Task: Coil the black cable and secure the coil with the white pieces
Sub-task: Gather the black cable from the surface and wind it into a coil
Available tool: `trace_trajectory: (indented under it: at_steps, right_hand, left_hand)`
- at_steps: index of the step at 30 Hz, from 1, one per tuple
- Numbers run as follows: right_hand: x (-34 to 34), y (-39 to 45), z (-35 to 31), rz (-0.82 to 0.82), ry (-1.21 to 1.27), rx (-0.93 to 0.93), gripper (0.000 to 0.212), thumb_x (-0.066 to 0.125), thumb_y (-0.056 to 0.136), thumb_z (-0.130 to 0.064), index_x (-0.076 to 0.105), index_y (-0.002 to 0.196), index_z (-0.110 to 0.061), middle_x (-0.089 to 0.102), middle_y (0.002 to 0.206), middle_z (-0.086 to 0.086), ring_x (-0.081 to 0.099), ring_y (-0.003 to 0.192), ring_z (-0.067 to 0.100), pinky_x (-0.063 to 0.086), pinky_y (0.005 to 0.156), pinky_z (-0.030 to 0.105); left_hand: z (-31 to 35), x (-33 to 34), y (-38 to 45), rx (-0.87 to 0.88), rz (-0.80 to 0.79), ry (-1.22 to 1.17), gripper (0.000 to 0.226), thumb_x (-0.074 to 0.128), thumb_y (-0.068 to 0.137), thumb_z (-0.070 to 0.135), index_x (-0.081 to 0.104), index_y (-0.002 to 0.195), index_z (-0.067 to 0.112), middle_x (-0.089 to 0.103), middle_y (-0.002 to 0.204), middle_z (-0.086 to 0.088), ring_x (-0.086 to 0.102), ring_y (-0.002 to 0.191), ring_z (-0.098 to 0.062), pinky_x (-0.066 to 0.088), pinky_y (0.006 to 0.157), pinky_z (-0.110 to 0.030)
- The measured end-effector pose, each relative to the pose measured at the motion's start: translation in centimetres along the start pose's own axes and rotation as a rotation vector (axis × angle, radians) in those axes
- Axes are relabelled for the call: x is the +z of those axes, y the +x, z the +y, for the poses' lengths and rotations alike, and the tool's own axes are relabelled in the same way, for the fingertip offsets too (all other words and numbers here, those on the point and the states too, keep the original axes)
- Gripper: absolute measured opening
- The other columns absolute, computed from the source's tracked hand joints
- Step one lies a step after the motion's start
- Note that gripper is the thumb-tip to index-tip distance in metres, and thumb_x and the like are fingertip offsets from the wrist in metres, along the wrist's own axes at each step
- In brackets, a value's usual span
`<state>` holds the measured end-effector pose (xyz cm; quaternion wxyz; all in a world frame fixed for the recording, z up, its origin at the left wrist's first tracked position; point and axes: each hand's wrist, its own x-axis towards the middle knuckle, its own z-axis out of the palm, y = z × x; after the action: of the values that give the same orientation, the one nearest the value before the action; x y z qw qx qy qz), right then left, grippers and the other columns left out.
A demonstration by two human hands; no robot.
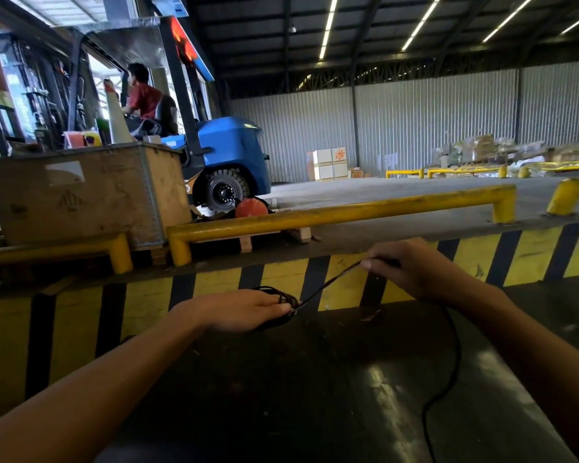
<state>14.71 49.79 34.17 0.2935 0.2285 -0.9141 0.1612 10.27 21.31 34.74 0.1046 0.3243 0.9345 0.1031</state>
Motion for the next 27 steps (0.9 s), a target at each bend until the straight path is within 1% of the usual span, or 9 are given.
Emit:
trace_trajectory:
  at_steps: [3,7,9,12,15,18,20,23,27]
  right_hand:
    - [0.8,0.1,0.8,0.105,-0.015,0.092,0.016,0.05,0.092,-0.024,0.064,0.094,-0.017,0.054,0.068,-0.013,0.051,0.063,0.0,0.038,0.058,0.021]
    - [4.3,-0.7,-1.2,0.013,0.117,0.209,0.021,0.039,0.096,-0.028,0.057,0.09,-0.019,0.059,0.075,0.0,0.058,0.068,0.015,0.045,0.062,0.027]
    - [6.3,-1.6,-3.6,-0.062,0.247,0.19,0.022,0.036,0.097,-0.03,0.056,0.094,-0.021,0.063,0.079,0.002,0.06,0.067,0.013,0.05,0.062,0.03]
    - [9.0,-2.5,-7.3,-0.245,0.385,0.136,0.018,0.034,0.096,-0.036,0.05,0.099,-0.028,0.059,0.076,-0.007,0.056,0.062,0.003,0.045,0.058,0.022]
    - [9.8,-2.8,-8.8,-0.383,0.372,0.101,0.022,0.034,0.096,-0.037,0.048,0.108,-0.024,0.056,0.082,-0.008,0.053,0.065,0.003,0.044,0.062,0.021]
    - [8.4,-2.4,-8.1,-0.384,0.298,0.058,0.024,0.033,0.097,-0.036,0.051,0.105,-0.022,0.057,0.082,-0.006,0.054,0.068,0.004,0.045,0.064,0.022]
    - [6.8,-1.9,-6.9,-0.336,0.215,0.018,0.022,0.035,0.097,-0.035,0.054,0.101,-0.023,0.058,0.083,-0.007,0.056,0.072,0.003,0.046,0.067,0.021]
    - [4.0,-1.0,-4.4,-0.236,0.101,-0.036,0.016,0.042,0.094,-0.033,0.057,0.092,-0.026,0.051,0.072,-0.016,0.051,0.07,-0.004,0.039,0.066,0.018]
    - [1.4,0.0,-1.5,-0.138,0.032,-0.026,0.018,0.05,0.089,-0.036,0.063,0.091,-0.024,0.052,0.068,-0.019,0.051,0.064,-0.004,0.036,0.058,0.016]
  left_hand:
    - [2.0,-0.1,-0.9,0.027,-0.142,-0.247,0.026,0.033,0.093,0.053,0.054,0.102,0.042,0.054,0.106,0.008,0.051,0.098,-0.009,0.039,0.086,-0.032]
    - [4.8,-0.9,-1.9,0.285,-0.385,-0.818,0.044,0.037,0.092,0.049,0.043,0.135,0.042,0.051,0.139,0.004,0.051,0.125,-0.022,0.043,0.091,-0.04]
    - [5.9,-2.2,-1.8,0.428,-0.338,-1.094,0.045,0.037,0.09,0.047,0.046,0.134,0.042,0.048,0.143,-0.001,0.046,0.129,-0.029,0.043,0.096,-0.052]
    - [6.3,-3.6,-0.9,0.506,-0.11,-1.293,0.046,0.041,0.089,0.048,0.045,0.134,0.043,0.038,0.146,-0.008,0.048,0.124,-0.029,0.041,0.095,-0.058]
    - [5.4,-3.6,0.3,0.443,0.137,-1.218,0.04,0.042,0.087,0.051,0.05,0.126,0.048,0.045,0.136,0.006,0.047,0.122,-0.018,0.026,0.103,-0.059]
    - [3.9,-2.9,0.7,0.312,0.332,-0.861,0.023,0.037,0.093,0.05,0.049,0.11,0.059,0.046,0.124,0.022,0.037,0.126,-0.013,0.026,0.099,-0.043]
    - [2.4,-2.2,1.1,0.209,0.377,-0.554,0.027,0.032,0.096,0.05,0.051,0.114,0.05,0.05,0.12,0.019,0.04,0.119,-0.011,0.032,0.096,-0.037]
    - [1.0,-0.9,1.4,0.07,0.271,-0.081,0.046,0.027,0.095,0.053,0.056,0.118,0.025,0.058,0.113,0.002,0.053,0.106,-0.021,0.042,0.087,-0.037]
    - [1.7,0.5,1.1,-0.087,-0.069,-0.266,0.05,0.034,0.091,0.059,0.047,0.131,0.032,0.048,0.132,0.003,0.049,0.107,-0.014,0.037,0.082,-0.03]
